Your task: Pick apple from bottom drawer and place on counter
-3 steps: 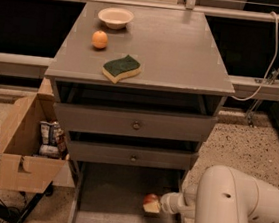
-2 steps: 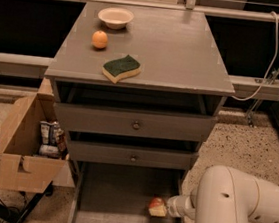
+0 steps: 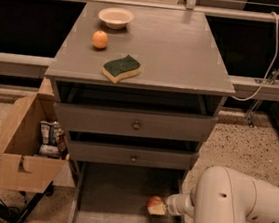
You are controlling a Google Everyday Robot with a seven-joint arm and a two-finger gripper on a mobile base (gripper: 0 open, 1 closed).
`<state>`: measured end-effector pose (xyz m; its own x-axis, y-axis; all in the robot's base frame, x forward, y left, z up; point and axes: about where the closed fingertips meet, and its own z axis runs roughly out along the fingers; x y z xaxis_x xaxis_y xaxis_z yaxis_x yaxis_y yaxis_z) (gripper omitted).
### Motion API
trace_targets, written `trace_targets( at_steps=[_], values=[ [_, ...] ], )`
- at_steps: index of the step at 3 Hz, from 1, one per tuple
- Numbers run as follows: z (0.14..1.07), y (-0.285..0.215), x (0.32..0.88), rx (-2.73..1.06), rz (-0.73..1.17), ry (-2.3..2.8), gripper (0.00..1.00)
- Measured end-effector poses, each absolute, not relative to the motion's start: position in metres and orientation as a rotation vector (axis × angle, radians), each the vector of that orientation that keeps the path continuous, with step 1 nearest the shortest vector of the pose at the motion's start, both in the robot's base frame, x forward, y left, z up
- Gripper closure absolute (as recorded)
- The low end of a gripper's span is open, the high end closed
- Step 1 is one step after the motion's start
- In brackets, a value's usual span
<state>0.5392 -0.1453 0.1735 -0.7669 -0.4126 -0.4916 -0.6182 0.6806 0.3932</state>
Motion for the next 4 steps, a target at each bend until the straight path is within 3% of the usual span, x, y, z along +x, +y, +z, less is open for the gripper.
trace_targets(
  at_steps=[2,4],
  values=[
    [0.268,-0.165,0.501,-0.924,0.858,2.399,1.0],
    [0.418,-0.201,0.448,-0.771,0.798,2.238,1.0]
  ],
)
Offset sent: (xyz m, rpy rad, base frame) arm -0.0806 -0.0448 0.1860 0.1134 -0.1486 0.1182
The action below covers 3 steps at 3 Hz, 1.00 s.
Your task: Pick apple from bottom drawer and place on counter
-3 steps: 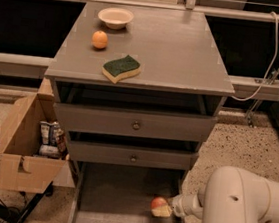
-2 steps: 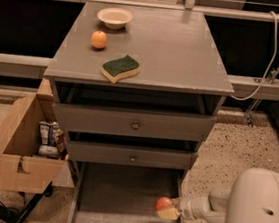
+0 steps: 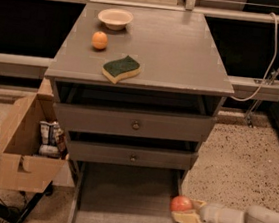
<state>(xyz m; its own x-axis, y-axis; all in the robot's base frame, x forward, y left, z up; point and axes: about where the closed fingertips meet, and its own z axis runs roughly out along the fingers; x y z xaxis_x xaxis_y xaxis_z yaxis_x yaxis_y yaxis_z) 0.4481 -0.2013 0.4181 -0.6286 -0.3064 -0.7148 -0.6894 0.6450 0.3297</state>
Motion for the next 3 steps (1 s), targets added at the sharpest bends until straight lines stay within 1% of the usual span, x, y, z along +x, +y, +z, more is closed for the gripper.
trace_targets(
  at_steps=[1,3],
  values=[
    [0.511,-0.229,0.436,-0.641,0.778,2.097,1.0],
    [0.642,-0.284,0.439,-0.268,0.753,1.901,1.0]
  ],
)
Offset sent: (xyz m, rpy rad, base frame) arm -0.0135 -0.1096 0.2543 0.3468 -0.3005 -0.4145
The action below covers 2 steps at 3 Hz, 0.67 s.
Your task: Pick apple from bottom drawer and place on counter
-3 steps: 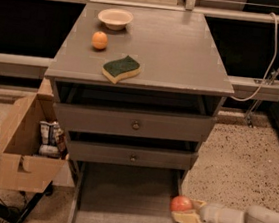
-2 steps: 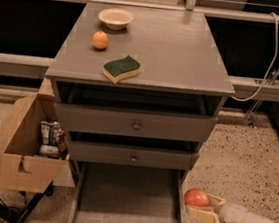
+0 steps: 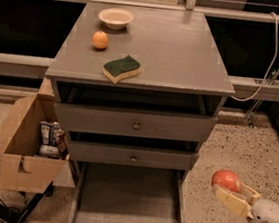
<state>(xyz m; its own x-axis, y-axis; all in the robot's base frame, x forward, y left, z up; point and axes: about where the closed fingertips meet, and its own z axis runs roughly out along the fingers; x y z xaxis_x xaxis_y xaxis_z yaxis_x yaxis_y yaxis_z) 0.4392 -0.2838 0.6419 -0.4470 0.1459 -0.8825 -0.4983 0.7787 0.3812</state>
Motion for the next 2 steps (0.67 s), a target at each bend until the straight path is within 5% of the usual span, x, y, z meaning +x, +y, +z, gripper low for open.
trace_targets(
  at_steps=[2],
  values=[
    [0.6382,-0.2806,0.4399,-0.281,0.76,1.905,1.0]
  ],
)
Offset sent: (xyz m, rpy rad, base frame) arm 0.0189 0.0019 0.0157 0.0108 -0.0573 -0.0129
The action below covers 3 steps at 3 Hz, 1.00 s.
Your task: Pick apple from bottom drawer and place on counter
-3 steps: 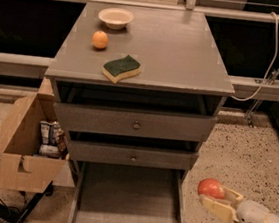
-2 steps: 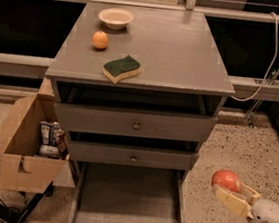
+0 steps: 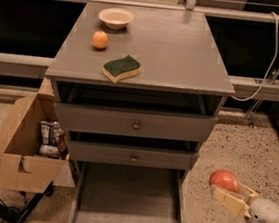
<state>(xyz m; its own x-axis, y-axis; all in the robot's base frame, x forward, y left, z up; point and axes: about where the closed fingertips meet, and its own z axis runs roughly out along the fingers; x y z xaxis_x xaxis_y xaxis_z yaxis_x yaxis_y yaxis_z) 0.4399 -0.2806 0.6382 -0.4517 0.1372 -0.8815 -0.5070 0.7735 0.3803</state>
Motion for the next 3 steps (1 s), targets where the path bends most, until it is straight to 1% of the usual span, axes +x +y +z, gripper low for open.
trace_targets(
  at_steps=[1,3],
  values=[
    [0.689,-0.3,0.47,-0.245,0.722,1.833,1.0],
    [0.863,-0.36,0.581,-0.206,0.551,1.705,1.0]
  ],
)
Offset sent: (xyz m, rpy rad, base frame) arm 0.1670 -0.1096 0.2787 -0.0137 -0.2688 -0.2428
